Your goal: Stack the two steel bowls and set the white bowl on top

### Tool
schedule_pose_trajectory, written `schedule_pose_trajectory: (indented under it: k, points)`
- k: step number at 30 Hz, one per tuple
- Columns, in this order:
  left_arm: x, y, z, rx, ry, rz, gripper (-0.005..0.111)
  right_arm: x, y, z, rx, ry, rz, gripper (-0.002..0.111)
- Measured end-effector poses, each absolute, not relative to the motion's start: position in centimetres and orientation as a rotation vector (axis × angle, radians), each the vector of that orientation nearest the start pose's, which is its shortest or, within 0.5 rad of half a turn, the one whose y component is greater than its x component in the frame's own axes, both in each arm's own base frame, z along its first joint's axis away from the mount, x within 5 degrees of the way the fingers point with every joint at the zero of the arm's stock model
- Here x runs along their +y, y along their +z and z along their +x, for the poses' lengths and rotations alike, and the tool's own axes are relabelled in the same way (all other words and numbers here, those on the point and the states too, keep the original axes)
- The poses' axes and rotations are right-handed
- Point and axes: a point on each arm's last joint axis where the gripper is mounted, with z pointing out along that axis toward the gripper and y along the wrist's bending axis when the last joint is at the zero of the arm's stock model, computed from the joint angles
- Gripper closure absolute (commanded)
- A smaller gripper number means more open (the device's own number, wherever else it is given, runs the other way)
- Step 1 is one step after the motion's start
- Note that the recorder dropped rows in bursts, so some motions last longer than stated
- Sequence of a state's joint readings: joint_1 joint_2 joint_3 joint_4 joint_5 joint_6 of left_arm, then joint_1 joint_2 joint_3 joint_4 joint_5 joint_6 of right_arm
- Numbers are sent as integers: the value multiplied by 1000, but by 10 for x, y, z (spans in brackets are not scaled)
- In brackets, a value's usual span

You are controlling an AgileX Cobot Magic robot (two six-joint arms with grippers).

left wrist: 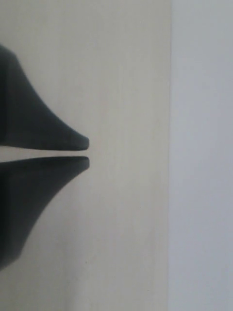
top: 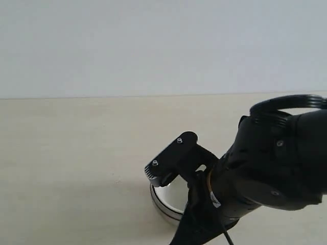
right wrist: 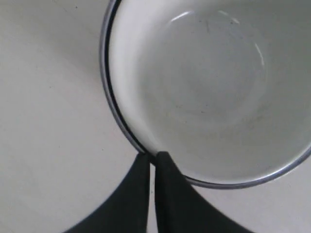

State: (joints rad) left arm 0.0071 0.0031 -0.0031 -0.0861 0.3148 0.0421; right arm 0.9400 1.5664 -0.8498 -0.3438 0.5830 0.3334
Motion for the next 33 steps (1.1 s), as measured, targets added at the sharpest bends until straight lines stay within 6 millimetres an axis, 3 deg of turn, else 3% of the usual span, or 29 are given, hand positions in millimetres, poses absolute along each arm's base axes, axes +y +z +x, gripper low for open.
schedule_pose_trajectory:
  k: [6,12,23,33]
  points:
    - [-2,186,54,1797,-47,-23,103,220,191,182,2488,-1,-1139,108]
    - [-2,186,54,1797,-47,-23,103,215,206,180,2450,16,-1129,108]
    - [-2,186,54,1797,-47,-23,103,192,271,166,2251,115,-1033,108]
    - [-2,186,54,1797,-47,-23,103,148,338,134,2016,266,-884,108]
